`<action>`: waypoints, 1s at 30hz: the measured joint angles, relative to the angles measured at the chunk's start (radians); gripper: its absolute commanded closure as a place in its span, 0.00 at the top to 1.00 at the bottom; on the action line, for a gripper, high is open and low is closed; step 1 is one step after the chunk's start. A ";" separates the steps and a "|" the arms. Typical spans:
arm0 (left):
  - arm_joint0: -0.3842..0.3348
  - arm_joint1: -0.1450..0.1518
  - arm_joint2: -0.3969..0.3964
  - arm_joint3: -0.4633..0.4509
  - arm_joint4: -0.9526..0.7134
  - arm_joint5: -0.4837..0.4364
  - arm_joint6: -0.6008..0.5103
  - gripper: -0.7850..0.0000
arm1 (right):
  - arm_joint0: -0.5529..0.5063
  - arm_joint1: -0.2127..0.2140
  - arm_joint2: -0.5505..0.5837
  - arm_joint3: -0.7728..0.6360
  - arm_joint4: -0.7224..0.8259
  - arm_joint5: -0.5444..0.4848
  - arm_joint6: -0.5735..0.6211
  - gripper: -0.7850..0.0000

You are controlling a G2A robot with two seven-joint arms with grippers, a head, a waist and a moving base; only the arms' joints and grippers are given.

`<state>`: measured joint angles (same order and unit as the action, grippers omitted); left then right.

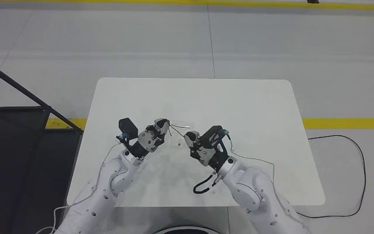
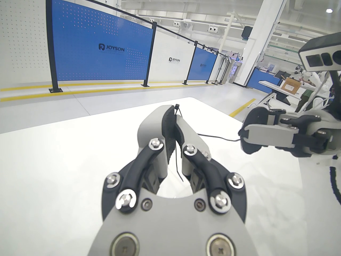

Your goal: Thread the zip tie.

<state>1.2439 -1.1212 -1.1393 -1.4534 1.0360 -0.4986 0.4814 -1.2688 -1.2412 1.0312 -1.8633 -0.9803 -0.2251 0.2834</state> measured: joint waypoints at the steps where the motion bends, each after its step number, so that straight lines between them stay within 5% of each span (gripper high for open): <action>1: 0.000 0.000 0.000 0.000 0.000 0.000 0.000 0.00 | -0.002 0.000 0.003 0.000 0.009 -0.006 -0.009 0.00; 14: 0.000 0.000 0.000 0.000 0.000 0.000 0.000 0.00 | -0.048 0.006 0.048 -0.026 0.023 -0.080 -0.090 0.00; 30: 0.000 0.000 0.000 0.000 0.000 0.000 0.000 0.00 | -0.039 -0.001 0.027 -0.034 -0.054 -0.027 -0.108 0.00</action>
<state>1.2439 -1.1212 -1.1393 -1.4534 1.0360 -0.4986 0.4814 -1.3076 -1.2426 1.0580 -1.8975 -1.0344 -0.2524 0.1755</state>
